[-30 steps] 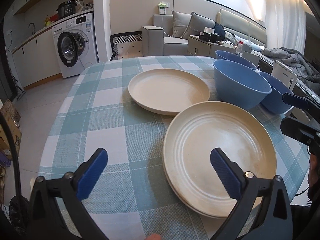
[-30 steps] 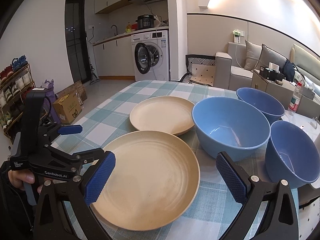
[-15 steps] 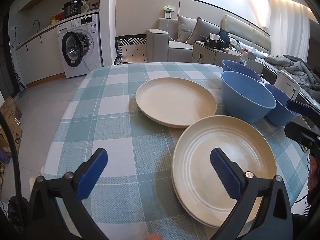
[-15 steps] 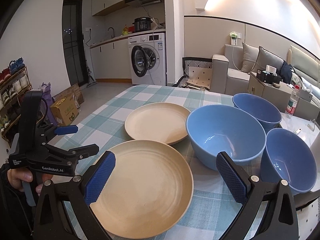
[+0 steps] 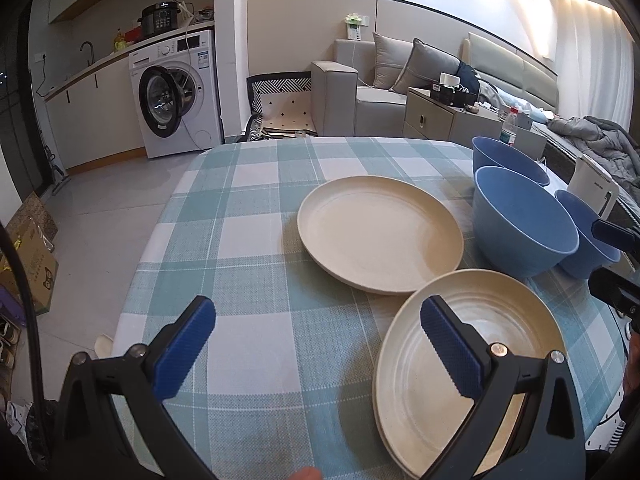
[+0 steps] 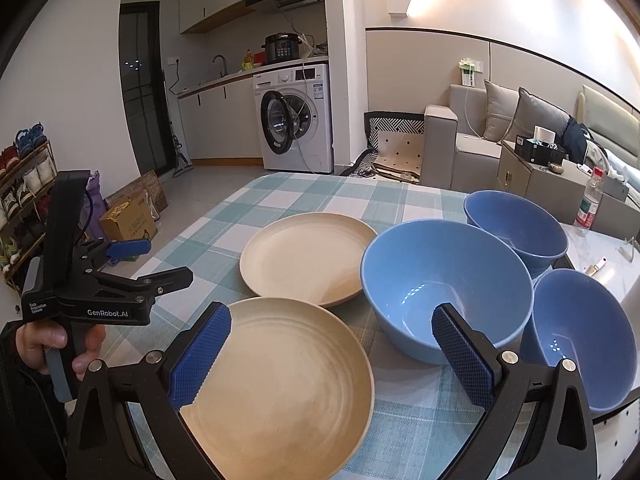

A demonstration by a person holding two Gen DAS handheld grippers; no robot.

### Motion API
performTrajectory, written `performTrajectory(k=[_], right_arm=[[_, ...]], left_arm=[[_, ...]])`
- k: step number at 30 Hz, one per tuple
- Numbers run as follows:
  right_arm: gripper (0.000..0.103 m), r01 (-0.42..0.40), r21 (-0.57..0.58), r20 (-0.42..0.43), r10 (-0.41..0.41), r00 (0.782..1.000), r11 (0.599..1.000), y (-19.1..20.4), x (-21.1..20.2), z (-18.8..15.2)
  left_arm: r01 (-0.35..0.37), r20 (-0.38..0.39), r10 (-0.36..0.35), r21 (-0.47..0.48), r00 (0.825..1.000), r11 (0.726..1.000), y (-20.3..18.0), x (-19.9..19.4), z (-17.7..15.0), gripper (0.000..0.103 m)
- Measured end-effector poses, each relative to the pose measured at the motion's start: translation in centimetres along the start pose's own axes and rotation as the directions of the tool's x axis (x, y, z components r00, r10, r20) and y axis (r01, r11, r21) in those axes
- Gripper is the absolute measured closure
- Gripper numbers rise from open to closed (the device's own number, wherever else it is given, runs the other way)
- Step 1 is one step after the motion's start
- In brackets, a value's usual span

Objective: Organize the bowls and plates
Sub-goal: 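Move the left gripper away from the stack toward the single cream plate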

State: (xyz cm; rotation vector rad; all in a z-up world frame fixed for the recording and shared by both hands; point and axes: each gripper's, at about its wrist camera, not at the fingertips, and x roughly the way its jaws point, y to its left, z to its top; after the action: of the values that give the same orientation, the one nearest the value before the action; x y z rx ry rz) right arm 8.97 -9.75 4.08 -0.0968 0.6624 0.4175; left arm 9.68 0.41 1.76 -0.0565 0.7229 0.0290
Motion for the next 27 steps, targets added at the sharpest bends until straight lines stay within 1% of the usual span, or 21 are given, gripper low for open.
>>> performTrajectory(k=[5, 10, 13, 19, 27], right_arm=[[0.001, 0.001, 0.007, -0.002, -0.001, 1.0, 1.0, -0.3, 0.3, 0.6], [0.001, 0.006, 0.011, 0.003, -0.006, 1.0, 1.0, -0.8, 0.5, 1.1], [0.001, 0.007, 0.013, 0.006, -0.007, 1.0, 1.0, -1.0, 0.7, 1.3], [0.001, 0.008, 0.034, 0.004, -0.008, 1.0, 0.999, -2.0, 1.1, 1.6], [0.001, 0.016, 0.032, -0.001, -0.016, 1.0, 0.999, -3.0, 1.8, 2.0]], left_arm=[[0.007, -0.008, -0.008, -0.017, 1.0, 1.0, 0.2, 0.9, 0.9, 0.0], [-0.002, -0.003, 0.002, -0.011, 1.0, 1.0, 0.0, 1.6, 1.6, 0.0], [-0.019, 0.003, 0.019, -0.003, 1.0, 1.0, -0.1, 2.1, 1.9, 0.0], [-0.032, -0.024, 0.031, -0.015, 0.999, 0.999, 0.0, 3.5, 2.3, 0.0], [-0.056, -0.037, 0.055, -0.023, 0.998, 0.998, 0.2, 5.3, 2.7, 0.0]])
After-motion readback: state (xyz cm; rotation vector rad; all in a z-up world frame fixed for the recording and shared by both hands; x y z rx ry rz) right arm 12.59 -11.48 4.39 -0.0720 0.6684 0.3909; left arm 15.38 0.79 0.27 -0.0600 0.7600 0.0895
